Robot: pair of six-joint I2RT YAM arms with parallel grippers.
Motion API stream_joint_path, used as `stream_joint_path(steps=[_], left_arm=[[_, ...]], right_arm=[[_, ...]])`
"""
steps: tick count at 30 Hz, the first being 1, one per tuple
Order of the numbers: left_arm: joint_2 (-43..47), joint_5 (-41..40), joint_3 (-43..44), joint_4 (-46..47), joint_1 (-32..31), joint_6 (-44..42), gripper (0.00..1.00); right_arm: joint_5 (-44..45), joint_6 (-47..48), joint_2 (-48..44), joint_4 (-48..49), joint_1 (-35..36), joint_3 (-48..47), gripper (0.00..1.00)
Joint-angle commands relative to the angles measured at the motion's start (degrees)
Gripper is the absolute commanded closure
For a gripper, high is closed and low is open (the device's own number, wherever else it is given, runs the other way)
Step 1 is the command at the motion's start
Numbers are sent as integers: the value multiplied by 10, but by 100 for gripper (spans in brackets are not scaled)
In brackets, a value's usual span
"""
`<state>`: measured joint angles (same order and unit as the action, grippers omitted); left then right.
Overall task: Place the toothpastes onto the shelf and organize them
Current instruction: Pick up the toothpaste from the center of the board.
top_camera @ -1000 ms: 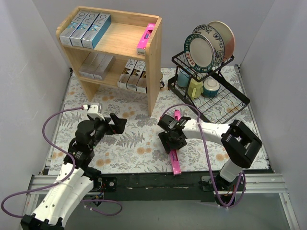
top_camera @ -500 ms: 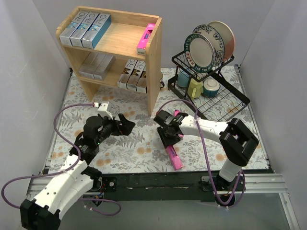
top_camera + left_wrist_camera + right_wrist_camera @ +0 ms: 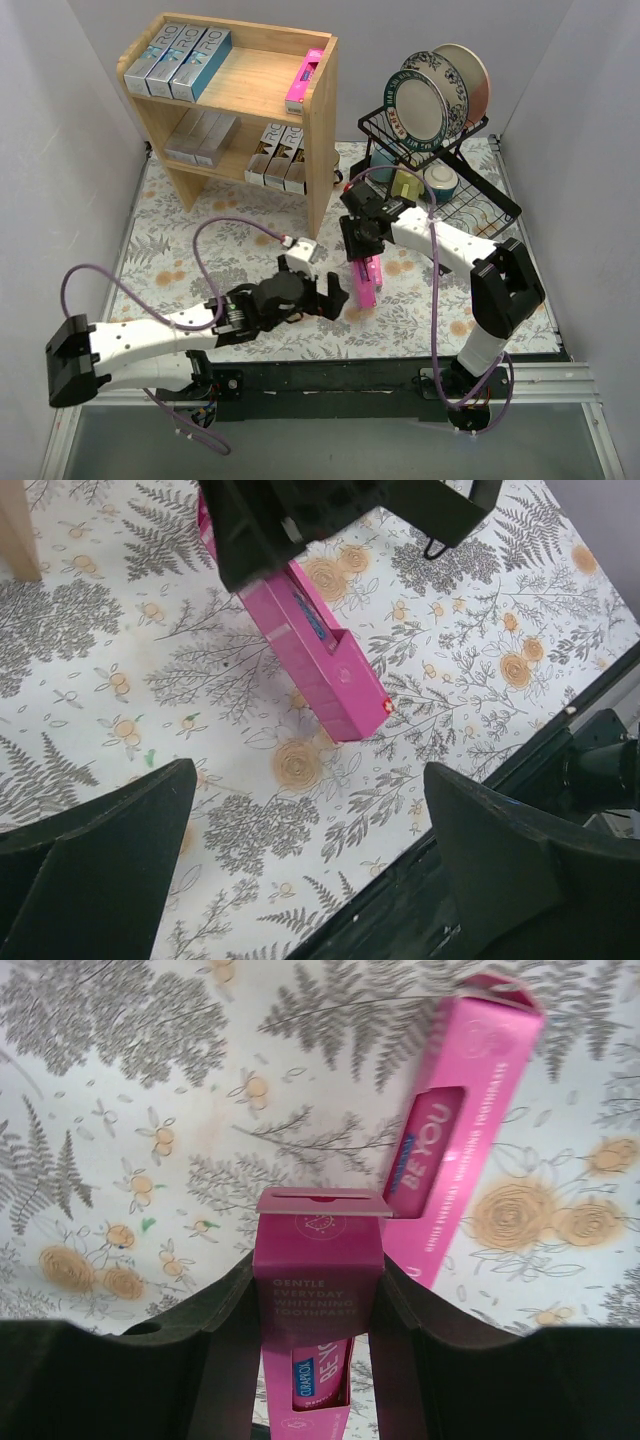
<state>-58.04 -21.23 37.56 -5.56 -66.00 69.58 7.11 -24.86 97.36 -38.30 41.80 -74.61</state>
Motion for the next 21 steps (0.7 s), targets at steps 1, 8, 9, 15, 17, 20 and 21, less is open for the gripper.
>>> stream_joint_path(steps=[1, 8, 9, 15, 17, 20, 21], left_arm=[[-104, -218, 72, 20, -90, 4, 2], [-292, -334, 203, 33, -168, -44, 2], [-310, -342, 227, 32, -178, -46, 2], [-397, -365, 283, 18, -183, -35, 2], [-416, -379, 294, 11, -183, -36, 2], [-452, -392, 312, 15, -182, -58, 2], [-473, -408, 316, 23, -183, -69, 2]], right_arm=[[-9, 10, -11, -31, -41, -37, 64], [-31, 15, -24, -43, -79, -50, 64], [-32, 14, -26, -43, -81, -51, 64], [-54, 11, -38, -43, -93, -60, 64], [-63, 10, -38, -47, -94, -64, 64], [-67, 7, -39, -51, -95, -66, 64], [-76, 4, -41, -49, -96, -65, 64]])
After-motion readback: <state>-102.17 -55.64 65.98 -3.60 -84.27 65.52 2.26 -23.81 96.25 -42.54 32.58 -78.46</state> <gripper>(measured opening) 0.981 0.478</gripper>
